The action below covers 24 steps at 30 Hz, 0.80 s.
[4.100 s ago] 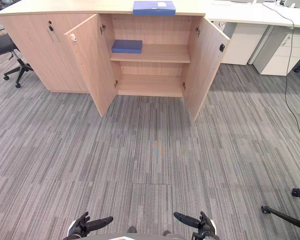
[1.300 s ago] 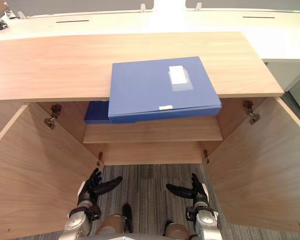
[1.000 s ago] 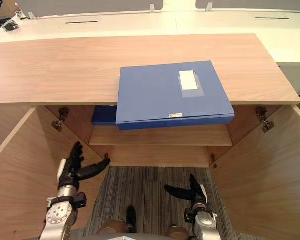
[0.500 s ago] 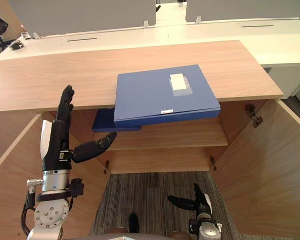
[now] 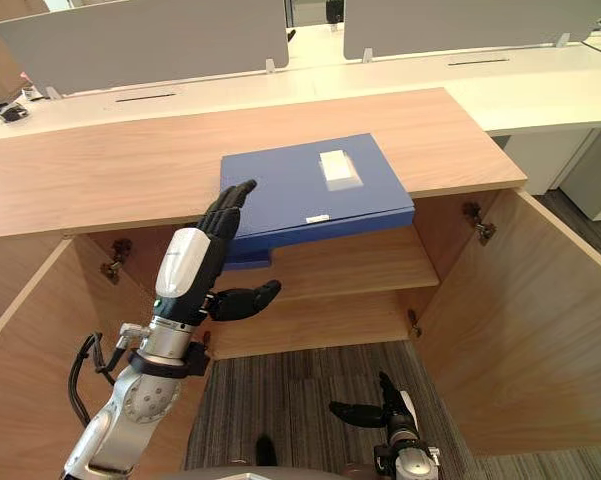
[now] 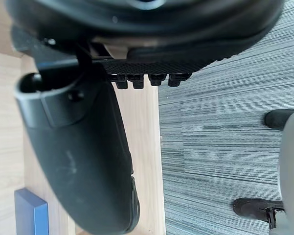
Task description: Walk over to the cabinet, pick up the folder, carry it to the office cabinet, place the folder inside the office cabinet, then close the office cabinet door
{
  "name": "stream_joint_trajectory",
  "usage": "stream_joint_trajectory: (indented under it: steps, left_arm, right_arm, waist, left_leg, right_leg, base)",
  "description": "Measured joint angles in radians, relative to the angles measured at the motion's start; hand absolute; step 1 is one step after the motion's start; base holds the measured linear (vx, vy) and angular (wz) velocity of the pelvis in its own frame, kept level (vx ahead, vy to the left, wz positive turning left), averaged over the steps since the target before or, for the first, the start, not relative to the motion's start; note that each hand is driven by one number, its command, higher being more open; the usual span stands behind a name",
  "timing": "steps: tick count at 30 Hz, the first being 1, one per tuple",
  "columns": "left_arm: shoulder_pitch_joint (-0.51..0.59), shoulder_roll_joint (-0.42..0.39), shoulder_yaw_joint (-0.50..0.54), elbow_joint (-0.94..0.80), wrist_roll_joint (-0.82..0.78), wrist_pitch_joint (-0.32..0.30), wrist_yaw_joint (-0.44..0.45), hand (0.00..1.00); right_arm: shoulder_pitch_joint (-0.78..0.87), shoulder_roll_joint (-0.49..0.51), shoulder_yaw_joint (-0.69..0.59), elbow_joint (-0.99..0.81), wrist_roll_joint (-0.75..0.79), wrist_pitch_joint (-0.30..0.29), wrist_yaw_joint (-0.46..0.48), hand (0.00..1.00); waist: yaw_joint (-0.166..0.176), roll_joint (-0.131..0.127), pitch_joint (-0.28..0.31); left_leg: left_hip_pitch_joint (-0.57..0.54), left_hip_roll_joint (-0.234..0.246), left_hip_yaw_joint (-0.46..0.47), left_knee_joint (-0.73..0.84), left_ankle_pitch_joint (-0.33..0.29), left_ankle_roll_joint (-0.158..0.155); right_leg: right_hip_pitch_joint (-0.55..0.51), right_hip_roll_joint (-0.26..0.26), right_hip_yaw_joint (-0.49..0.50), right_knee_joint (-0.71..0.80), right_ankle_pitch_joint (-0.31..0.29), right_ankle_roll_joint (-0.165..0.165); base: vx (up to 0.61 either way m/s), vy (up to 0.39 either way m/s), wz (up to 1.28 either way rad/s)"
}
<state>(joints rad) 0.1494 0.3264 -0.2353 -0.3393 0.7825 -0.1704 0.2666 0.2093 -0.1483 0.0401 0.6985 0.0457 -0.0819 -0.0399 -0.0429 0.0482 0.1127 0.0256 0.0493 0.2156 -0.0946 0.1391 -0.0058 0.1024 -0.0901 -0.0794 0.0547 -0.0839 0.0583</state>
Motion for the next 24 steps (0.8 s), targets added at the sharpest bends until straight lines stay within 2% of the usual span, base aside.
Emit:
stream_joint_trajectory:
  steps: [3,4,9,15,18,24]
  left_arm:
    - [-0.039,-0.001,0.000,0.066,0.074,0.029,0.021,1.00]
    - [-0.055,-0.003,0.002,0.095,0.094,0.045,0.030,0.00]
    - [-0.114,-0.007,0.029,0.138,0.161,0.079,0.070,0.00]
    - [-0.183,-0.011,0.070,0.149,0.185,0.078,0.099,0.00]
    - [-0.188,-0.032,0.095,0.132,0.167,0.079,0.124,0.00]
    - [-0.161,-0.050,0.100,0.097,0.103,0.076,0.114,0.00]
  right_arm:
    - [-0.001,0.001,0.000,0.000,0.000,0.000,0.000,1.00]
    - [-0.005,0.001,0.000,0.000,0.000,0.000,0.001,1.00]
    - [-0.008,0.003,-0.001,0.000,0.002,0.000,0.008,1.00]
    - [-0.009,0.014,-0.014,0.000,0.007,0.000,0.016,1.00]
    - [-0.007,0.016,-0.015,0.000,0.010,0.000,0.018,1.00]
    - [-0.002,0.023,-0.041,-0.028,0.013,0.000,0.012,1.00]
  waist:
    - [0.000,0.000,0.000]
    - [0.000,0.000,0.000]
    - [0.000,-0.001,0.000]
    - [-0.002,-0.002,0.000]
    - [-0.002,-0.010,-0.009]
    - [-0.007,-0.018,-0.013]
  left_leg:
    - [0.001,-0.002,-0.001,0.000,0.000,0.000]
    - [0.001,-0.002,-0.002,0.000,0.000,0.000]
    - [0.001,0.000,-0.003,-0.001,-0.002,-0.002]
    - [0.001,0.000,-0.001,-0.001,-0.005,-0.007]
    - [0.001,0.004,0.015,-0.001,-0.008,-0.011]
    - [-0.006,0.002,0.020,-0.001,-0.008,-0.011]
  right_leg:
    - [0.003,0.005,-0.002,-0.002,0.001,-0.001]
    - [0.004,0.006,-0.003,-0.003,0.001,-0.001]
    - [0.005,0.006,-0.004,-0.011,0.000,-0.003]
    - [0.006,0.006,-0.001,-0.016,-0.001,-0.003]
    - [0.000,0.006,0.013,-0.017,0.000,-0.002]
    - [-0.008,0.011,0.020,-0.017,0.004,0.000]
  base:
    - [0.01,-0.005,-0.01]
    - [0.00,0.000,0.00]
    - [0.00,0.000,0.00]
    - [0.00,-0.001,-0.01]
    - [0.03,-0.003,-0.12]
    - [0.01,-0.003,-0.04]
